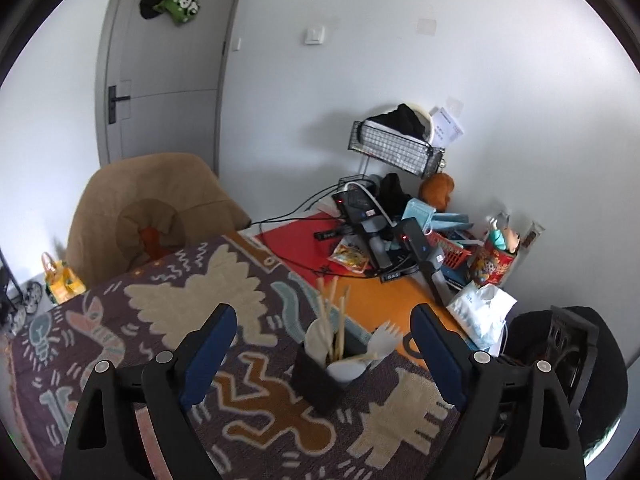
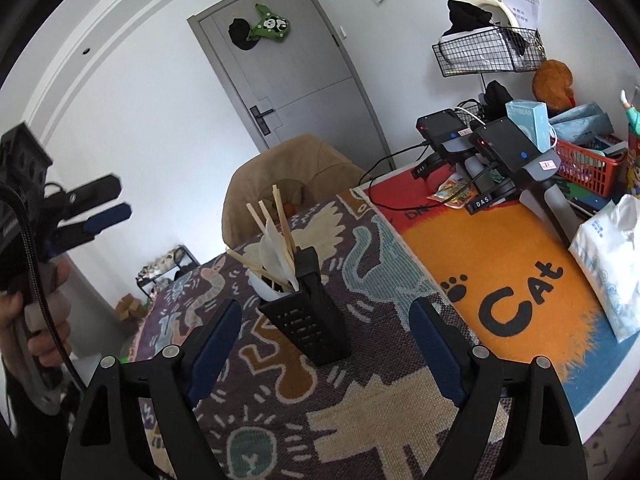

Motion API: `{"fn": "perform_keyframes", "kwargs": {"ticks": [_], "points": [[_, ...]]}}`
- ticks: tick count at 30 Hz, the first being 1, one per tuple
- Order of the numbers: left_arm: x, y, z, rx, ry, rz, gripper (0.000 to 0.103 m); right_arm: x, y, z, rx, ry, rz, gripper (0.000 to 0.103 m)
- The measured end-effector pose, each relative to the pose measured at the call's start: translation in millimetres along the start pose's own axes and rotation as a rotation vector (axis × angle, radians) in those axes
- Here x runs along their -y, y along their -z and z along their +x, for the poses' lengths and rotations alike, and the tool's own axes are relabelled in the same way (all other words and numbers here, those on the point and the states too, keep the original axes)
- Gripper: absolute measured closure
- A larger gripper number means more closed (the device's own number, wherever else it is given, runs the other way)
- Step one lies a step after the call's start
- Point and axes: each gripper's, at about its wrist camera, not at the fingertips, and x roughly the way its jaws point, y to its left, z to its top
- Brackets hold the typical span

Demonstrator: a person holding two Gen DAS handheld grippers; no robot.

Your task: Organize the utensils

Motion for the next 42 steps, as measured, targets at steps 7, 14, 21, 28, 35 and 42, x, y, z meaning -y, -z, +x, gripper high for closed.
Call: {"fn": "perform_keyframes", "kwargs": {"ticks": [7,14,21,28,35,42], "points": [[-16,29,-28,0.035,-0.053,-0.046,0.009,-14,3,-13,0.005,0.035,0.004,0.015],[-27,54,-59,0.101,-0.089,-0.091,0.001,-42,11,-30,0.039,0.106,-0.082,0.012],[-26,79,-85,0.146,-0.153,-0.084,0.000,-63,24,-46,0.058,0.146,-0.105,0.000],[-27,110,-111,0.171,-0.178,-0.104,0.000,-85,40,-59,0.059,0.133,-0.128,0.000],[-23,133,-136,0.188,-0.194,-0.130,0.000,-102,48,-77,0.055,0.129,-0.171,0.000],[-15,149,-152,0.205,-0.207,-0.128,0.000,-111,56,-87,0.057,0.105,-0.182,0.000]]}}
